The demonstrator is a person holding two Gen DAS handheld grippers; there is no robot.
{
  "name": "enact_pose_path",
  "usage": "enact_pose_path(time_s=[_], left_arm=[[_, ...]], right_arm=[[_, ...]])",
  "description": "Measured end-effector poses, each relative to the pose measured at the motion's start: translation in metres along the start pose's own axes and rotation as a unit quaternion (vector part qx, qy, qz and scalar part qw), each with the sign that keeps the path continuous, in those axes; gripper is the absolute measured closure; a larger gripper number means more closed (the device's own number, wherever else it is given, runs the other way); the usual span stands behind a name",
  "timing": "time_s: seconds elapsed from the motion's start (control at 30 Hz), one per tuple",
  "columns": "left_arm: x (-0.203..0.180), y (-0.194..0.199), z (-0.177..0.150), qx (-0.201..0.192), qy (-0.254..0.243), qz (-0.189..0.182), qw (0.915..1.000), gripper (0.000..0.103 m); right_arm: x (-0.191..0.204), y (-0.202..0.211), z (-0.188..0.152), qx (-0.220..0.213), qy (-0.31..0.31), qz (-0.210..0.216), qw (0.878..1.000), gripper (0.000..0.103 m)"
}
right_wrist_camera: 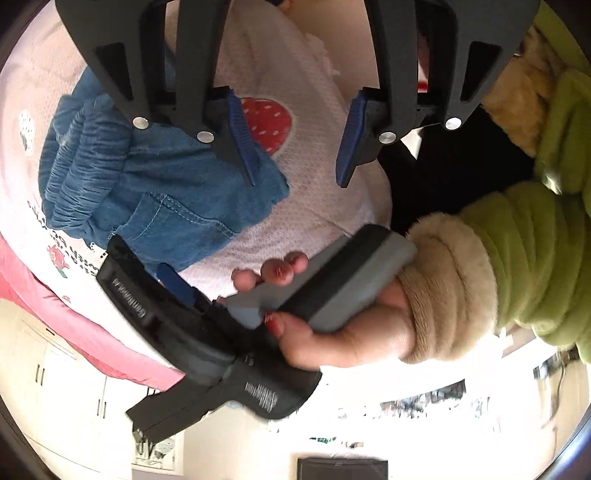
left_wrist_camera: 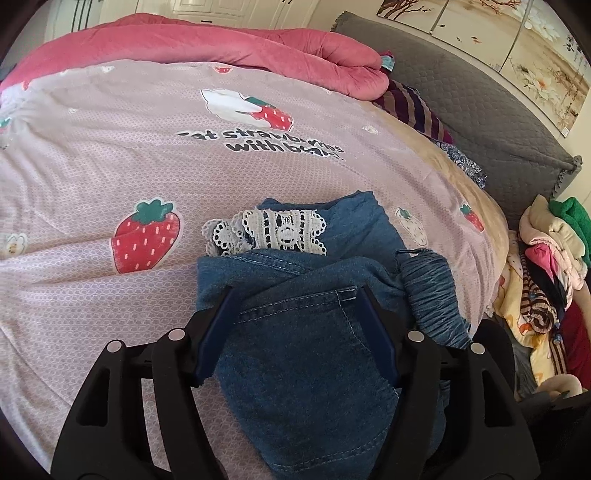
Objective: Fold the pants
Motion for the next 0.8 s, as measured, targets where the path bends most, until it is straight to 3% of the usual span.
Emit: enact_pose_path(time_s=[0.3,0.53,0.8], left_arm=[[-0.005,0.018,-0.005,-0.024,-0.014,0.031,0.9991,0.038],[-0.014,0.035,-0.012,-0.044,-0.019,0.054,0.9974,0.033],[-0.024,0.058,-0.025,-0.069,-0.012,0.068,0.9952,0.02]], right_arm=[[-0.011,0.036,0.002,-0.055,-0.054,-0.016,0.997,0.046],[-0.047,0.067,-0.006,-0.098,-0.128,-0.041,0.986,0.036],[-0.064,0.089,-0.019,-0.123,-0.176,-0.076,0.974,0.022]])
Point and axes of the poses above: each gripper's, at about its wrist camera, not at the fingertips, and y roughly against the way its jaws point, x to its left, z to its top, the point moved 1 cm from there along -y, roughly the way its jaws point, and after that the axes turned 11 degrees about x, right-handed, at the moved point
